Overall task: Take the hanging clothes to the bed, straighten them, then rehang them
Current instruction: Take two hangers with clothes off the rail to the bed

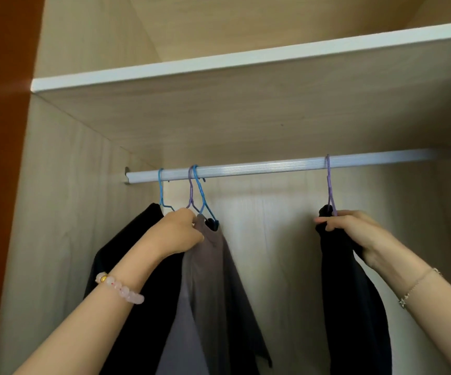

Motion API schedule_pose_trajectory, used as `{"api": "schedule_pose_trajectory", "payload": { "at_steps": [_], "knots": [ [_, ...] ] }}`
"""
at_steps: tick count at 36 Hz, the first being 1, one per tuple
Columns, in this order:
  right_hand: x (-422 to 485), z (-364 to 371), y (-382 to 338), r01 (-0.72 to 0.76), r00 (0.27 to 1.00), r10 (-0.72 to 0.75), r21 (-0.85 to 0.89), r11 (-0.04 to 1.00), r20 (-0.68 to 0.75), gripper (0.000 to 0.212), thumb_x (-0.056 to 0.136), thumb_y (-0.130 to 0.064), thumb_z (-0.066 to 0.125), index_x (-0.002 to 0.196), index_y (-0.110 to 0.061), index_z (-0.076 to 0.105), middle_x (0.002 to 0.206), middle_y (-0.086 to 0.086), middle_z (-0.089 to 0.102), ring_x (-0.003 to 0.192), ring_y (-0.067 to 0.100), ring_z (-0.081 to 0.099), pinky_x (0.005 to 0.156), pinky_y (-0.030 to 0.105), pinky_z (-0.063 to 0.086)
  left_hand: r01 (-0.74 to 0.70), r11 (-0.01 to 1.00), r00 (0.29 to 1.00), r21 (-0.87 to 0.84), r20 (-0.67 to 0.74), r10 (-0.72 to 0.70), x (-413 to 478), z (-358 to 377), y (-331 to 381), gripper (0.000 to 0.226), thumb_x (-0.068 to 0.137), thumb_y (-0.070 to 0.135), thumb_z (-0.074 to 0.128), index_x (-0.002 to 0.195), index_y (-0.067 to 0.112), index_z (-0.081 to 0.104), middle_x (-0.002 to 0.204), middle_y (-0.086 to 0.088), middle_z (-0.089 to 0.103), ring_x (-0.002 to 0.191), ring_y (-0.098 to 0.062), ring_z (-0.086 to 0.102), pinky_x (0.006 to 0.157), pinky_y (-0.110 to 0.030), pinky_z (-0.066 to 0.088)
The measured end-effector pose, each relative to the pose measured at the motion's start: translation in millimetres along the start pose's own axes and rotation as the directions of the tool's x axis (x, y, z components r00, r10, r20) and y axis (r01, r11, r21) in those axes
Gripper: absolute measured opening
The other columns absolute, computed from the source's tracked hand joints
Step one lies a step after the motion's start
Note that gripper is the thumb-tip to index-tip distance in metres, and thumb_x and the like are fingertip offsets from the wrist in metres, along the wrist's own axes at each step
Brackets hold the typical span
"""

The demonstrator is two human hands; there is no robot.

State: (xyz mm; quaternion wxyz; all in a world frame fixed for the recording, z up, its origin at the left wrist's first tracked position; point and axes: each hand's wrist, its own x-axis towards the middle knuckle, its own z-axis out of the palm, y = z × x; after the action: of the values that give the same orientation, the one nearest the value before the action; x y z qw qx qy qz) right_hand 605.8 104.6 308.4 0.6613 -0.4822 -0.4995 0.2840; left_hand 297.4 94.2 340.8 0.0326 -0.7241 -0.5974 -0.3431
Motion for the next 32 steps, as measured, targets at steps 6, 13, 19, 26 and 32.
{"api": "schedule_pose_trajectory", "payload": {
  "at_steps": [6,13,19,26,32],
  "knots": [
    [-0.2,-3.9,-1.7,0.022,0.999,-0.023,0.048,0.999,0.033,0.034,0.083,0.001,0.072,0.108,0.023,0.068,0.085,0.019,0.059,0.057,0.026,0.049,0.049,0.023,0.046,0.108,0.841,0.994,-0.531,0.055,-0.093,-3.4,20.0,13.6,0.015,0.083,0.0,0.045,0.086,0.001,0.06,0.069,-0.01,0.057,0.056,-0.013,0.052,0.035,-0.011,0.039],
    [11.0,-18.6,2.7,0.021,0.999,-0.021,0.004,1.0,0.033,0.025,0.096,0.015,0.053,0.082,0.004,0.07,0.062,0.011,0.058,0.037,0.017,0.054,0.036,0.017,0.047,0.074,0.649,0.988,-0.757,-0.032,-0.15,1.5,36.1,17.0,0.033,0.079,-0.006,0.042,0.051,0.01,0.038,0.045,-0.002,0.039,0.04,-0.01,0.037,0.042,-0.018,0.029],
    [14.7,-21.6,2.0,0.053,0.997,-0.053,-0.003,0.999,0.059,0.022,0.097,0.015,0.053,0.088,0.004,0.07,0.067,0.013,0.058,0.039,0.016,0.053,0.036,0.014,0.046,-0.003,0.615,0.996,-0.788,-0.061,-0.072,6.0,30.6,29.6,0.032,0.08,-0.006,0.042,0.051,0.01,0.041,0.045,-0.001,0.043,0.045,-0.012,0.04,0.04,-0.016,0.032],
    [16.9,-24.6,-14.1,0.087,0.995,-0.088,0.014,0.996,0.052,0.032,0.097,0.017,0.051,0.077,-0.001,0.069,0.049,0.005,0.066,0.035,0.01,0.058,0.036,0.01,0.045,-0.1,0.57,0.995,-0.816,-0.085,0.053,0.7,15.7,32.8,0.027,0.08,-0.008,0.041,0.061,0.006,0.053,0.055,-0.007,0.057,0.053,-0.017,0.053,0.052,-0.022,0.041],
    [24.8,-20.6,-26.4,0.088,0.994,-0.091,0.053,0.995,0.054,0.038,0.093,0.022,0.043,0.069,0.001,0.064,0.067,0.011,0.066,0.064,0.024,0.057,0.054,0.021,0.048,-0.122,0.54,0.99,-0.833,-0.066,0.122,-22.8,18.6,27.8,0.031,0.081,-0.012,0.039,0.07,0.004,0.062,0.052,0.001,0.065,0.05,-0.007,0.061,0.046,-0.01,0.046]
  ]
}}
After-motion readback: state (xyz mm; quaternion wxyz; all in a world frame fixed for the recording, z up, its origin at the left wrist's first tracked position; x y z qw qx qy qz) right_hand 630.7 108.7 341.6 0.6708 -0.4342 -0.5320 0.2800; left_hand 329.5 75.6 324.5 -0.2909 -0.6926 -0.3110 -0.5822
